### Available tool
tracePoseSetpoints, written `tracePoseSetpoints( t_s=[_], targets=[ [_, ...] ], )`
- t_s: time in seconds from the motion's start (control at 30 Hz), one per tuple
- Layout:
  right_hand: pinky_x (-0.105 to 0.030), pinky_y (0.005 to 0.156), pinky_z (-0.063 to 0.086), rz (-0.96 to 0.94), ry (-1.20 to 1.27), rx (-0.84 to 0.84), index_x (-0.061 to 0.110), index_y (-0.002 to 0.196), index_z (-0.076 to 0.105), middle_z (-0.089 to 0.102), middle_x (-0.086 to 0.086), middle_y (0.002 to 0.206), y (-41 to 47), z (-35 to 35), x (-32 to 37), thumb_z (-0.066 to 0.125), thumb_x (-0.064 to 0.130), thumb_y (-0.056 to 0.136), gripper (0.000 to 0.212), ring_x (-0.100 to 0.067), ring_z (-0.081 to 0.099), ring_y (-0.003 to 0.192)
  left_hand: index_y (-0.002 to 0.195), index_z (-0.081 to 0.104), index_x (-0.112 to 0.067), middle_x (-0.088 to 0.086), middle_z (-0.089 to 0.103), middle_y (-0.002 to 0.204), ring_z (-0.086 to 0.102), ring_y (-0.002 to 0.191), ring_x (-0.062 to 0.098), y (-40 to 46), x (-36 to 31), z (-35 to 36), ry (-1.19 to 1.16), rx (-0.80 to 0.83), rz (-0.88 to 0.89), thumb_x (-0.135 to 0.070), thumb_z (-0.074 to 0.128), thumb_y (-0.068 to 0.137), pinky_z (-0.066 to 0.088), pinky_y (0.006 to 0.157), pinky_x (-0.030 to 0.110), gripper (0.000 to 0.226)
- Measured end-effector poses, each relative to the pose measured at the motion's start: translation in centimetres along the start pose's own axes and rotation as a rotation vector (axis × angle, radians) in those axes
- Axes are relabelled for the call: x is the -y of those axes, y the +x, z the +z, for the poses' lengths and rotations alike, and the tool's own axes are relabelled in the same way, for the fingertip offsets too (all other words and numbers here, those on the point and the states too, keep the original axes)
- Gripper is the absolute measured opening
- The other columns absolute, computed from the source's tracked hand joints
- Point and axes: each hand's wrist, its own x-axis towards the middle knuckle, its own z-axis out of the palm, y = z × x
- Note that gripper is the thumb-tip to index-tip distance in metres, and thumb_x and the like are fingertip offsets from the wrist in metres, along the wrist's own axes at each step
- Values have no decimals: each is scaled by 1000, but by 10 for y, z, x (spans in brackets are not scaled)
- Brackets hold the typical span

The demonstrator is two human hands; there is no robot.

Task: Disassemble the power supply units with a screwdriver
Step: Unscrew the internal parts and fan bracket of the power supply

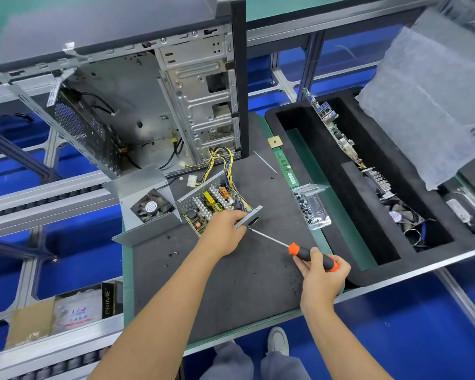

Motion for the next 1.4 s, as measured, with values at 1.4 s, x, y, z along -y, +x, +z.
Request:
tracePoseSetpoints(
  t_s=[1.4],
  targets=[
    [-23, 38, 34, 424, -766, 432, 14, 93, 71, 58, -10, 55, 13, -46, 33, 30, 71, 95, 71, -25, 56, 40, 131, 66, -28, 2, 70, 115, 63, 95, 19, 4, 7, 4, 9, -22, -25, -17, 64, 94, 42, 76, 25, 38]
  ],
)
